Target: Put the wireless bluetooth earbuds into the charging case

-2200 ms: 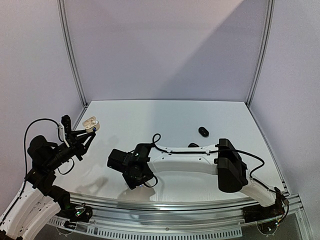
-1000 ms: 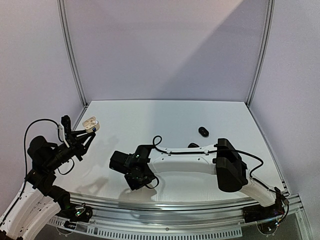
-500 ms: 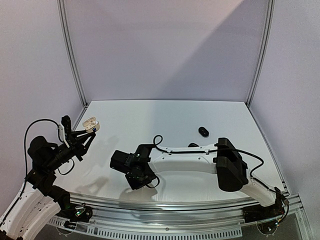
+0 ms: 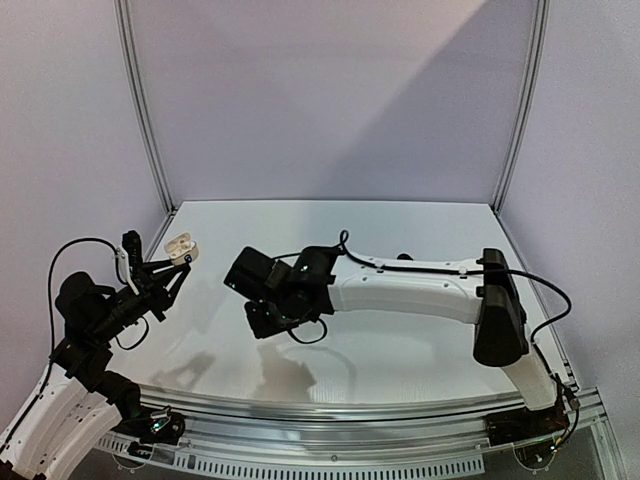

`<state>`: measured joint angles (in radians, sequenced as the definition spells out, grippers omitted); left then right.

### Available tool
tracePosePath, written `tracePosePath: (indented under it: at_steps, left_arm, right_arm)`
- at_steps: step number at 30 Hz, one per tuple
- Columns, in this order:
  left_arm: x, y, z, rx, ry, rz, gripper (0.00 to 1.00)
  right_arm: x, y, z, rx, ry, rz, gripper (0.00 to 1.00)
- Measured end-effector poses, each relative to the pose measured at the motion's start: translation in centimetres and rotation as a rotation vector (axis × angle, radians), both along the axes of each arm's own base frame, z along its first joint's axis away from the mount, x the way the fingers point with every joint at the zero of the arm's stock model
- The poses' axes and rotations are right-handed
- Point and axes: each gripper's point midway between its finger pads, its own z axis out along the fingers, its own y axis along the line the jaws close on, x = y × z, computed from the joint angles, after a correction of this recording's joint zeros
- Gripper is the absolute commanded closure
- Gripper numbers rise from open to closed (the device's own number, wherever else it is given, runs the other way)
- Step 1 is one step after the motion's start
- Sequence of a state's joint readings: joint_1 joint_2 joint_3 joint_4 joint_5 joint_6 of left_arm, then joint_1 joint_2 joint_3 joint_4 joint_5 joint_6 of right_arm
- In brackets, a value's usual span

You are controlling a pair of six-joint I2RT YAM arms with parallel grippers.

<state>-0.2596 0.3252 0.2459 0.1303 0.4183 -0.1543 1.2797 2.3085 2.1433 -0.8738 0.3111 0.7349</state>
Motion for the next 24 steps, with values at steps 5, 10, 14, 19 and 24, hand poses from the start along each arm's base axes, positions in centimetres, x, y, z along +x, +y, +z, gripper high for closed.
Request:
tracePosePath:
  at_steps: [5, 10, 14, 19, 24]
  left_arm:
    - [0.3, 0.4, 0.0, 0.0, 0.003, 0.028, 1.0]
    - [1.1, 0.9, 0.3, 0.014, 0.005, 0.073, 1.0]
    - [1.8, 1.1, 1.3, 0.028, -0.016, 0.103, 1.0]
    - [1.7, 0.6, 2.7, 0.035, -0.068, 0.097, 1.0]
    - [0.9, -0.3, 3.3, 0.038, -0.101, 0.06, 1.0]
  right_arm:
    - [1.7, 2.5, 9.3, 0.237, -0.186, 0.029, 1.0]
    - [1.7, 4.9, 21.4, 0.528, -0.448, 0.098, 1.0]
    - [0.2, 6.3, 28.6, 0.73, -0.615, 0.174, 1.0]
    - [-1.4, 8.2, 33.7, 0.896, -0.771, 0.264, 1.0]
    - [-2.2, 10.2, 33.1, 0.945, -0.836, 0.335, 1.0]
